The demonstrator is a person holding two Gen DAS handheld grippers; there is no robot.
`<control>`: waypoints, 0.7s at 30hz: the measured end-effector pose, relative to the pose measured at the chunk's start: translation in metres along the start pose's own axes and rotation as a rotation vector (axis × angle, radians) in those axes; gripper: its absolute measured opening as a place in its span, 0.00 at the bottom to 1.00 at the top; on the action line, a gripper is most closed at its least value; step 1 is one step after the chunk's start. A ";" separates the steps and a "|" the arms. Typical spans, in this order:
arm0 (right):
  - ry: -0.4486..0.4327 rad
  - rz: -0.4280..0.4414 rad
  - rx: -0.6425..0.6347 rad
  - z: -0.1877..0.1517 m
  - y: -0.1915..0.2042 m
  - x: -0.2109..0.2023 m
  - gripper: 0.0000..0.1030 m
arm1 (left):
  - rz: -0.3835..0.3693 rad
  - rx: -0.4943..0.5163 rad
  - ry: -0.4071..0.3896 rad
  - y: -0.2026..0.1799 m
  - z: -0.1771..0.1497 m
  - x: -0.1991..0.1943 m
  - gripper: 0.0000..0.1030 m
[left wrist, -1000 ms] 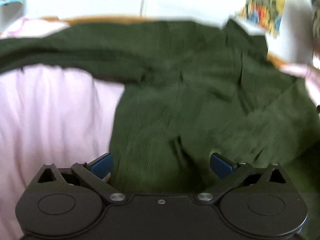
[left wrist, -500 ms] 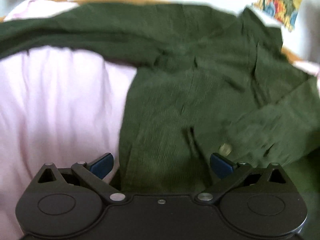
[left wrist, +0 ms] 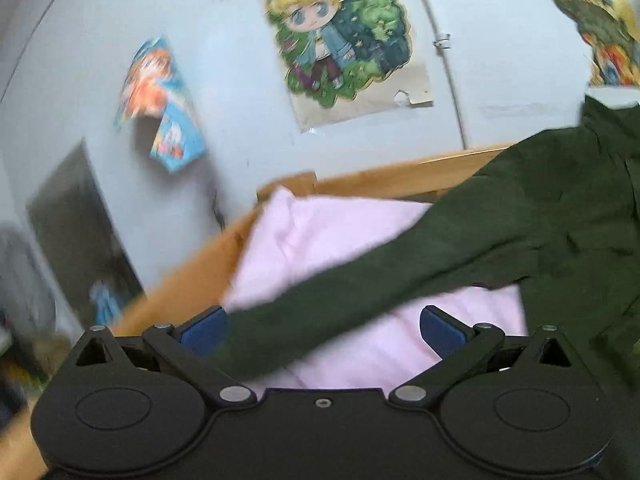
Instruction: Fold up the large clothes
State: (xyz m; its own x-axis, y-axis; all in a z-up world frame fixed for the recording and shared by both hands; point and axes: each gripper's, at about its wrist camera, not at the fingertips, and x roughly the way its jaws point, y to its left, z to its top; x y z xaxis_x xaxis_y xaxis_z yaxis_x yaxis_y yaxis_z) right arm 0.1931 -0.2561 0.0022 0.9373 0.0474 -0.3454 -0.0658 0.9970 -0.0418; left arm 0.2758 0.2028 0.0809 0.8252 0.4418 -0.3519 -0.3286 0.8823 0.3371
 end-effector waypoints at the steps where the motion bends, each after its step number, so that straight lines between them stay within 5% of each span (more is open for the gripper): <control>1: 0.000 -0.003 -0.007 -0.008 0.003 -0.002 1.00 | -0.007 0.035 0.006 0.010 0.003 0.006 0.98; 4: 0.035 0.014 -0.025 -0.016 0.008 0.000 1.00 | 0.003 0.111 0.077 0.034 0.013 0.037 0.91; 11: 0.003 0.008 0.000 -0.015 0.002 -0.001 1.00 | -0.098 0.104 0.311 0.053 0.023 0.084 0.69; 14: 0.010 0.004 0.019 -0.016 -0.003 -0.001 1.00 | -0.112 0.142 0.377 0.041 0.022 0.095 0.46; 16: 0.006 0.003 0.034 -0.015 -0.006 -0.002 1.00 | -0.064 0.170 0.421 0.033 0.021 0.097 0.10; 18: -0.001 0.001 0.051 -0.015 -0.009 -0.003 1.00 | -0.071 0.127 0.465 0.033 0.023 0.095 0.01; 21: -0.009 0.000 0.077 -0.013 -0.013 -0.006 1.00 | -0.078 0.081 0.458 0.033 0.033 0.082 0.00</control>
State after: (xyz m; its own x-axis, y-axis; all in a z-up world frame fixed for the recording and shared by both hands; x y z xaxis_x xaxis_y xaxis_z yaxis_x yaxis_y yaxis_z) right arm 0.1837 -0.2705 -0.0076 0.9404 0.0480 -0.3368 -0.0400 0.9987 0.0305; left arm 0.3476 0.2622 0.0919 0.5525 0.4173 -0.7215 -0.2221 0.9080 0.3552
